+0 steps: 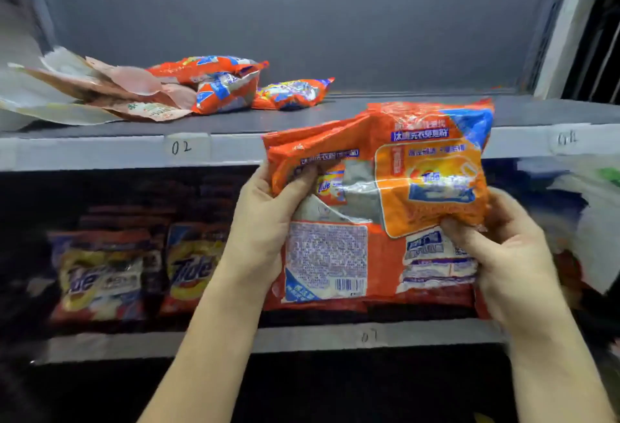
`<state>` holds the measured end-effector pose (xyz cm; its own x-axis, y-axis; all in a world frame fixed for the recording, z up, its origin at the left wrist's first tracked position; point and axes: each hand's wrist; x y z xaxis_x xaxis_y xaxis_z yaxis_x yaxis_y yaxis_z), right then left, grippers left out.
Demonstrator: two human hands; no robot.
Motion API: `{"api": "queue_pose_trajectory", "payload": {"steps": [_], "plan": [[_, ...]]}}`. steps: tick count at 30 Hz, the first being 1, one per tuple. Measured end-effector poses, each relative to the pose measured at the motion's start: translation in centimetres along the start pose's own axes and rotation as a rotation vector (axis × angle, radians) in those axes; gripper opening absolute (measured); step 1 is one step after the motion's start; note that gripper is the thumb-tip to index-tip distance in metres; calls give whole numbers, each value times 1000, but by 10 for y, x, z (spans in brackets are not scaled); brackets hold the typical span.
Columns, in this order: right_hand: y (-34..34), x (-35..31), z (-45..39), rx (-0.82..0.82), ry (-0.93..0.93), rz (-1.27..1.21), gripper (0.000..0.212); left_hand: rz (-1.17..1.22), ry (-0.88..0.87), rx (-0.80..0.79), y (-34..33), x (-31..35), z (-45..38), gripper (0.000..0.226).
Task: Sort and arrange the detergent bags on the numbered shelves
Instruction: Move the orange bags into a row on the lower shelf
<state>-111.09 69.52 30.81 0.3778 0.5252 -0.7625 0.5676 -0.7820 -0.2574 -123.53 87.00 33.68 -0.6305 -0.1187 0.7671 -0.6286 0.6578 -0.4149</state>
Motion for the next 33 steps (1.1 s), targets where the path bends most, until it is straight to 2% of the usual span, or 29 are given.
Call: {"api": "queue_pose_trajectory", "payload": {"steps": [3, 5, 7, 9, 12, 13, 14, 16, 19, 21, 23, 25, 28, 29, 31, 33], "plan": [[9, 38, 26, 74, -166, 47, 29, -52, 68, 103, 9, -20, 36, 13], [12, 53, 41, 130, -254, 102, 34, -30, 148, 182, 13, -29, 54, 8], [15, 60, 58, 117, -231, 280, 43, -19, 180, 257, 17, -36, 70, 9], [14, 60, 80, -80, -200, 475, 64, -37, 177, 341, 17, -42, 86, 8], [0, 60, 124, -446, -366, 510, 103, -162, 95, 435, 12, -53, 108, 16], [-8, 64, 139, -488, -399, 491, 113, -230, 76, 450, 9, -56, 116, 19], [-16, 70, 151, -463, -413, 453, 119, -283, 74, 459, 7, -61, 123, 21], [-33, 81, 168, -310, -454, 342, 115, -336, 131, 480, 4, -69, 137, 21], [-43, 92, 176, -143, -518, 238, 88, -383, 236, 456, 0, -75, 153, 10], [-39, 99, 177, -93, -572, 164, 63, -489, 270, 333, 0, -74, 159, 6], [-33, 109, 180, -51, -696, 30, 48, -541, 315, 172, 8, -71, 162, 3], [-28, 118, 180, 8, -856, -150, 47, -594, 268, 124, 27, -66, 157, 7], [-20, 126, 179, -4, -1037, -357, 52, -703, 215, 276, 70, -67, 144, 10], [-18, 129, 179, -26, -1075, -411, 50, -744, 266, 322, 86, -72, 140, 10], [-18, 131, 181, -81, -1124, -488, 50, -746, 472, 347, 119, -84, 135, 22], [-22, 134, 183, -136, -1157, -533, 48, -549, 744, 307, 146, -91, 133, 42]]}}
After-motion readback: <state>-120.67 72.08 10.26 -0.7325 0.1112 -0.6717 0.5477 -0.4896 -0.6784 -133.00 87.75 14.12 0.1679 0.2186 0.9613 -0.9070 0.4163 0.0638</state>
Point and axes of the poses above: each hand's wrist, its own z-axis away from the middle knuckle, its own y-axis out of the back of the hand, x = y × z, and after that the axes turned 9 degrees about x, right-handed
